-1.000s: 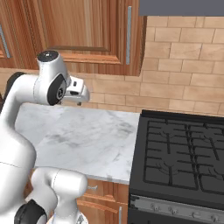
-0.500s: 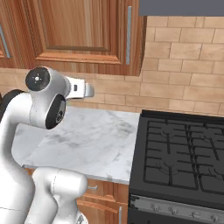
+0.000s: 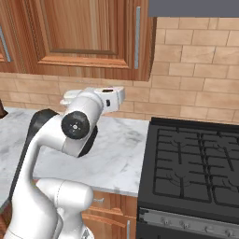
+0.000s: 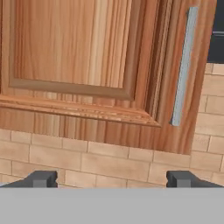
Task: The dining table condiment station is running low on mayonnaise. Refill the condiment station by opening the cabinet and taking the mayonnaise from the cabinet and placing it on the dining table.
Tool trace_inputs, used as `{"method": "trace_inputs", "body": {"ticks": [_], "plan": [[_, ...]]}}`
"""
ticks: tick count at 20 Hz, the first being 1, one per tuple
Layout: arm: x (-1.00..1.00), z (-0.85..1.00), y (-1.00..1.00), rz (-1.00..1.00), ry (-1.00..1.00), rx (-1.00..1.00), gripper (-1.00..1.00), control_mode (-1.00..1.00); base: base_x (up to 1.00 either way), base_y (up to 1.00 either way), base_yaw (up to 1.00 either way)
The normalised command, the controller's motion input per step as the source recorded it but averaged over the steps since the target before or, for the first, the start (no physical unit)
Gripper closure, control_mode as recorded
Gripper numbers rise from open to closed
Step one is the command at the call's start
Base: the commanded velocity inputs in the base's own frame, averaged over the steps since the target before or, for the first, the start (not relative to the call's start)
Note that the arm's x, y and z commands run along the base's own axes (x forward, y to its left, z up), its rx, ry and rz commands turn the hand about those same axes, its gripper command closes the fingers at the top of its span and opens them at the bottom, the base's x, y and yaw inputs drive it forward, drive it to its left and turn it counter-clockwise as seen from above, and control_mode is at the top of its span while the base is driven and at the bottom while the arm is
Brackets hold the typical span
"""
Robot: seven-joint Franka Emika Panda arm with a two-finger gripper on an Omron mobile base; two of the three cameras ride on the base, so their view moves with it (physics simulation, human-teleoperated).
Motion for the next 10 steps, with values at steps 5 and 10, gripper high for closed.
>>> {"method": "trace_inputs", "body": {"ticks": [5, 10], "plan": [[0.22, 0.27, -0.68, 0.0, -0.25, 0.01, -1.0, -1.0, 0.0, 0.0, 0.0], [0.27, 0.55, -0.4, 0.0, -0.13, 0.04, -1.0, -1.0, 0.0, 0.0, 0.0]]}}
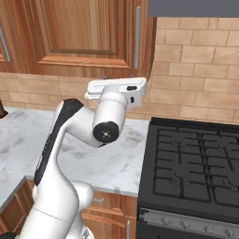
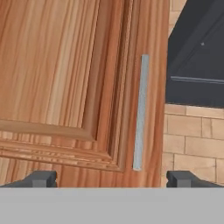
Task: The dining table condiment station is running low on mayonnaise. Refill the condiment station by opening the cabinet and taking the mayonnaise from the cabinet and placing it on the dining table.
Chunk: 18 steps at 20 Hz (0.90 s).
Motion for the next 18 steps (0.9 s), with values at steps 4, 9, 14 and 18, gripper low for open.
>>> {"method": "trace_inputs", "body": {"ticks": [4, 9, 14, 18], "plan": [[0.36, 0.52, -0.27, 0.0, 0.0, 0.01, -1.0, -1.0, 0.0, 0.0, 0.0], [0.49, 0.37, -0.15, 0.01, 0.0, 0.0, -1.0, -1.0, 0.0, 0.0, 0.0], [0.51, 0.17, -0.07, 0.03, 0.0, 0.0, -1.0, -1.0, 0.0, 0.0, 0.0], [0.47, 0.01, 0.0, 0.01, 0.0, 0.0, -1.0, -1.0, 0.0, 0.0, 0.0]]}}
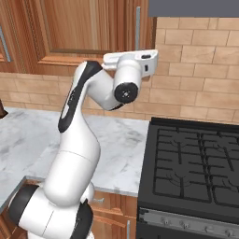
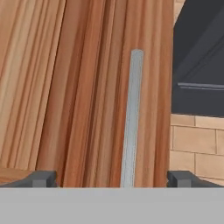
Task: The dining table condiment station is running low on mayonnaise. Refill the condiment station by opening the cabinet and taking the mayonnaise from the cabinet and placing it on the dining table.
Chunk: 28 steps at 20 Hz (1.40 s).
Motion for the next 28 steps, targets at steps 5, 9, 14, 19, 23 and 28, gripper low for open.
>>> {"method": "trace_inputs", "body": {"ticks": [5, 9, 14, 19, 23, 28], "plan": [[0.54, 0.0, 0.0, 0.0, 0.0, 0.0, -1.0, -1.0, 0.0, 0.0, 0.0], [0.55, 0.0, 0.0, 0.0, 0.0, 0.0, -1.0, -1.0, 0.0, 0.0, 0.0], [0.4, 0.0, -0.09, 0.0, 0.0, 0.0, -1.0, -1.0, 0.0, 0.0, 0.0], [0.4, 0.02, -0.16, 0.0, 0.01, 0.02, -1.0, -1.0, 0.0, 0.0, 0.0], [0.22, 0.0, -0.09, 0.0, 0.0, 0.0, -1.0, -1.0, 0.0, 0.0, 0.0], [0.25, 0.0, 0.0, -0.03, 0.0, 0.0, 1.0, -1.0, 0.0, 0.0, 0.0]]}}
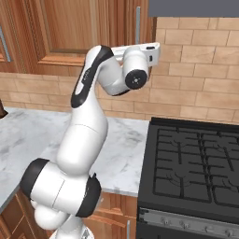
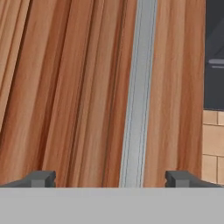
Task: The dining table condiment station is running low on mayonnaise. Refill the condiment station by opening the cabinet and taking the mayonnaise from the cabinet and placing it on the dining table.
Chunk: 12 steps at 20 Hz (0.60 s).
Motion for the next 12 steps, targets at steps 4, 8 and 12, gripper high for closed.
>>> {"method": "trace_inputs", "body": {"ticks": [4, 8, 12], "plan": [[0.24, 0.0, 0.0, 0.0, 0.03, 0.0, 1.0, -1.0, 0.0, 0.0, 0.0], [0.06, 0.0, 0.0, 0.0, 0.05, 0.0, 1.0, -1.0, 0.0, 0.0, 0.0], [0.0, 0.04, 0.0, 0.0, 0.02, 0.0, 1.0, -1.0, 0.0, 0.0, 0.0]]}}
